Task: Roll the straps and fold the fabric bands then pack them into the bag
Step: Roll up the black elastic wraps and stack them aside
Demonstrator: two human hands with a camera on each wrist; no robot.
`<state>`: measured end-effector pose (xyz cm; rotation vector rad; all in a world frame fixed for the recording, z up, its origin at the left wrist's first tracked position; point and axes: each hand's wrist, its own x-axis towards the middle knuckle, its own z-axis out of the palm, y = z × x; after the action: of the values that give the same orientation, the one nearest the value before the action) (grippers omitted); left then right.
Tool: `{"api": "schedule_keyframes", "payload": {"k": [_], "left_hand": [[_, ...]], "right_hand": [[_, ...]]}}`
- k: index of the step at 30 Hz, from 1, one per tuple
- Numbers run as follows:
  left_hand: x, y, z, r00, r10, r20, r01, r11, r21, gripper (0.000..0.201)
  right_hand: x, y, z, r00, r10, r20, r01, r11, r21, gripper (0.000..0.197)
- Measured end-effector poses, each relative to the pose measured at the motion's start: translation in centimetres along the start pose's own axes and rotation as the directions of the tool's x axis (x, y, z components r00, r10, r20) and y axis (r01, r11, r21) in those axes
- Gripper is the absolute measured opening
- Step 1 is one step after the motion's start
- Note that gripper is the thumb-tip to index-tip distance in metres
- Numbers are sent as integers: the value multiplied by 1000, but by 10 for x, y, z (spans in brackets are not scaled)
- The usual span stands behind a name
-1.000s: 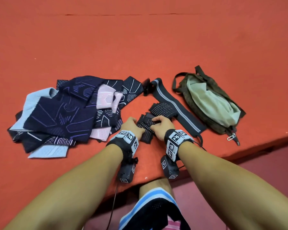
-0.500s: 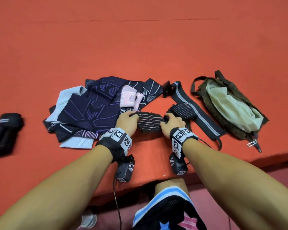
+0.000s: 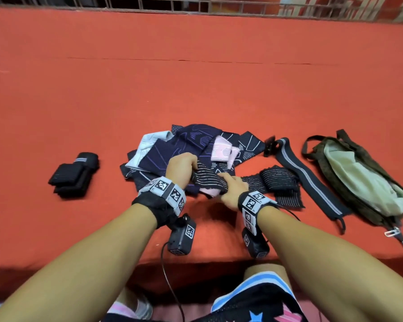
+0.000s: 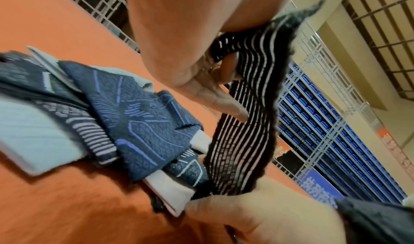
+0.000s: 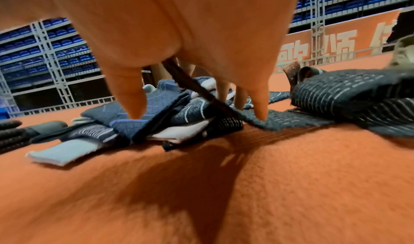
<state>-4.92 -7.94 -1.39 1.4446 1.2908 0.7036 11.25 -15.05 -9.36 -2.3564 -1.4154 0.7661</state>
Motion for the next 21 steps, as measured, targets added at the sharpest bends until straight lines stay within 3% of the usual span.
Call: {"api": "schedule_keyframes", "payload": {"k": [2,4,7,11,13,15,17,19,21], "left_hand": [[-7,-5,-14,999,38,-30,-34,993,114,44],[-11,-11,-29,995,52,-83,-31,972,232,28],[-10,-24,-46,976,8,-216,31,984,173,16],[-8,-50,-66,956,-71,-284,133,970,204,23],[-2,-69,-72,945,-163,-285,225,953,204,33],[-2,-84,-78,927,-209,-311,290,925,244,29],[-4,-98,-82,907,-225,-357,330,905,270,17],[-7,-111,-83,898,-236,-373,356,886,297,12],[-7,-121,-82,888,-238,-394,387,848,361,16]], "right_hand": [[-4,-6,5,1000,6,-20,-6,1000,4,58],[-11,-16,7,998,-42,41,43,999,-14,55],[-15,-23,15,986,-58,154,73,993,-97,64],[-26,-8,26,973,-9,229,73,960,-271,92],[-31,-1,25,961,6,276,72,960,-270,104],[-28,6,23,972,2,234,43,981,-187,101],[-22,16,21,992,12,126,7,989,-150,82],[-17,30,19,999,36,14,-32,979,-201,61],[-14,40,18,997,64,-31,-70,965,-252,61]]}}
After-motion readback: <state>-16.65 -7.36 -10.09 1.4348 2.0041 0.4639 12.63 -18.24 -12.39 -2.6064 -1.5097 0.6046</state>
